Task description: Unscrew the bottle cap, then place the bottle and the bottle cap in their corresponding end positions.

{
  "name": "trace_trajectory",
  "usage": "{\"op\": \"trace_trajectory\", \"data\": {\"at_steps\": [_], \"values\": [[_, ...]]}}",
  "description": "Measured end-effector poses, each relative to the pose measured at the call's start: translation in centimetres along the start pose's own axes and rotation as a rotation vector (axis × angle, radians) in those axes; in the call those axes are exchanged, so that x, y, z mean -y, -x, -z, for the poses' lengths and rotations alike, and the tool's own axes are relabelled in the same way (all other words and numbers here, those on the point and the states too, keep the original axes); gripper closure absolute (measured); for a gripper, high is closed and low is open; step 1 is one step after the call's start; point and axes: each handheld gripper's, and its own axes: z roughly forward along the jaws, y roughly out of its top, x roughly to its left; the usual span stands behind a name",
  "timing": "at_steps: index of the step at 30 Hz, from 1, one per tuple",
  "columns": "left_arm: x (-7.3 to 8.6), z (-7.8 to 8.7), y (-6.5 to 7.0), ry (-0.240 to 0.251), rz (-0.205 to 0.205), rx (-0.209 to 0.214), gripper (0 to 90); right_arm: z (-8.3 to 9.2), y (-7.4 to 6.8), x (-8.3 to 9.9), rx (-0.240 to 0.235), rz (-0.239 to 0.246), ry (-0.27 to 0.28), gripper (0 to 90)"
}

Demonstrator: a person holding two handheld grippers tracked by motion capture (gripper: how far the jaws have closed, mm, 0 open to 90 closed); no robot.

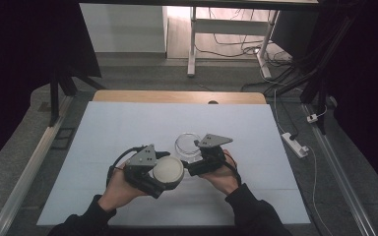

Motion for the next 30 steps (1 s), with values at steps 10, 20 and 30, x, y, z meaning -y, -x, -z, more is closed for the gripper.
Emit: {"op": "trace_trajectory", "data": {"at_steps": [10,20,30], "values": [[0.7,-0.7,0.5,-0.004,-0.004,0.016,8.3,-1.2,0.8,-0.8,0.001,-0.009,0.008,6.8],[1.4,-2.1,0.7,-0.006,0.002,0.031,8.3,-2.3,2.0,-1.0,0.019,-0.017,0.002,6.8],[2.5,-3.9,0.4,-0.02,0.003,0.028,8.3,-3.3,3.2,-1.3,0.032,-0.031,0.001,6.7]]}}
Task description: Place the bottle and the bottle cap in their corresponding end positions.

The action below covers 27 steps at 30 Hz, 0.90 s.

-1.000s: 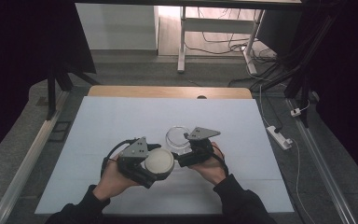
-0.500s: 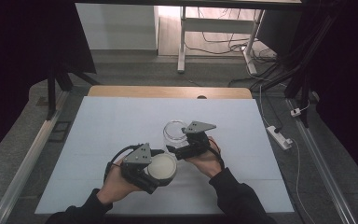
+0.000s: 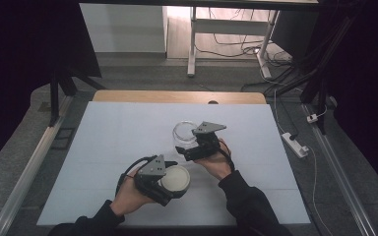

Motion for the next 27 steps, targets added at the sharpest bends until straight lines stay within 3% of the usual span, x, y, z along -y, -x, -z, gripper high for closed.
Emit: {"op": "trace_trajectory", "data": {"at_steps": [12,27], "values": [[1.2,-1.8,-1.6,0.002,0.012,-0.001,8.3,-1.8,1.3,-0.2,0.023,-0.015,-0.011,6.7],[2.3,-4.1,-2.9,-0.052,0.015,-0.017,8.3,-4.1,2.3,-0.7,0.055,-0.016,-0.018,6.8]]}}
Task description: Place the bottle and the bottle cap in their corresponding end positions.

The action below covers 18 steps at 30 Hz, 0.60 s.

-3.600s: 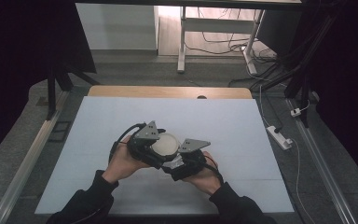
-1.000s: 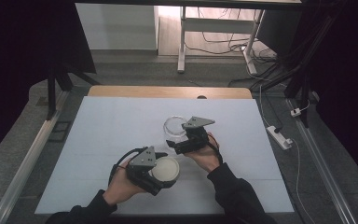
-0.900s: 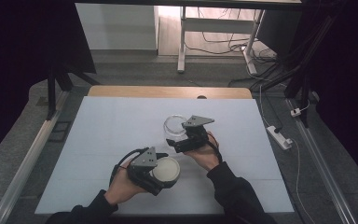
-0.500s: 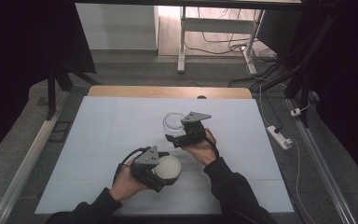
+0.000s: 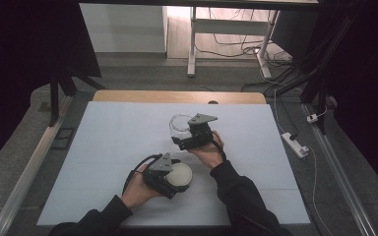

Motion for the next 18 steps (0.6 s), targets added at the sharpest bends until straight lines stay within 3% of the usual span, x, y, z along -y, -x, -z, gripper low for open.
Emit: {"op": "trace_trajectory", "data": {"at_steps": [18], "values": [[0.4,-2.4,-1.0,-0.07,0.024,-0.032,8.3,-1.9,0.8,0.8,0.015,-0.01,-0.024,6.8]]}}
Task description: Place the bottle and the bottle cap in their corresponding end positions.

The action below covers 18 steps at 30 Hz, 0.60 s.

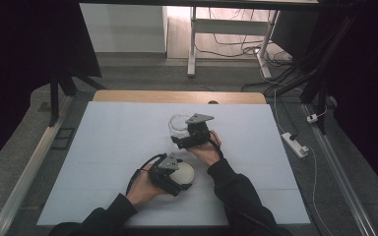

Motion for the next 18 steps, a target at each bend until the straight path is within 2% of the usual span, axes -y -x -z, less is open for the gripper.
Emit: {"op": "trace_trajectory", "data": {"at_steps": [6,18], "values": [[0.1,-0.7,-0.3,-0.035,0.013,-0.01,8.2,-0.2,0.2,0.4,0.006,0.001,-0.01,6.7],[0.1,-1.6,-0.5,-0.114,0.011,-0.036,8.1,-0.3,0.1,0.7,0.008,0.021,-0.019,6.5]]}}
